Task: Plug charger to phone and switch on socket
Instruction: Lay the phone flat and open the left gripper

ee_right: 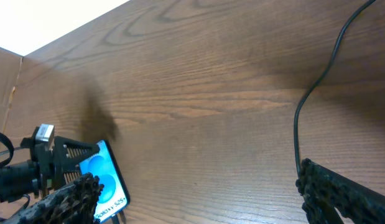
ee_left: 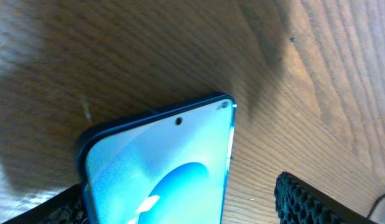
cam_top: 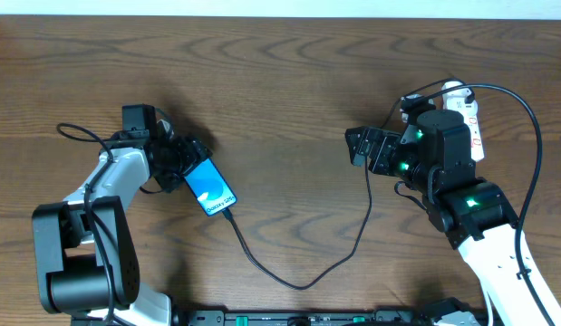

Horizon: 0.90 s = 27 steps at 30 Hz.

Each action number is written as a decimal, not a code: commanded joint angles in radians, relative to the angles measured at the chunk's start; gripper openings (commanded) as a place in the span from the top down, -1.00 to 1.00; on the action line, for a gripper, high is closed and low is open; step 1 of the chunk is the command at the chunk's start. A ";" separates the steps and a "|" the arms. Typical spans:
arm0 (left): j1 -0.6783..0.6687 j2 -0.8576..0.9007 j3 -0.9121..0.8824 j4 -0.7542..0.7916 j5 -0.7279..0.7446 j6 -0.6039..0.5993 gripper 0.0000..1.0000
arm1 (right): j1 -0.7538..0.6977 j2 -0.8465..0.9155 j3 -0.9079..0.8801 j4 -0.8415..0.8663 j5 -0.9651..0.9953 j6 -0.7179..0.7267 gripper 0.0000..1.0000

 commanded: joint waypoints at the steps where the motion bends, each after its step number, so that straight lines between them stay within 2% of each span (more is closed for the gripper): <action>1: 0.002 0.041 -0.035 -0.036 -0.110 0.006 -0.70 | -0.005 0.003 0.008 -0.001 0.007 -0.013 -0.99; 17: 0.002 0.041 -0.035 -0.056 -0.110 0.002 -0.72 | -0.005 0.003 0.008 -0.004 0.008 -0.013 -0.98; 27: 0.000 -0.006 -0.025 -0.103 -0.233 0.029 -0.72 | -0.005 0.003 0.008 -0.004 0.008 -0.013 -0.99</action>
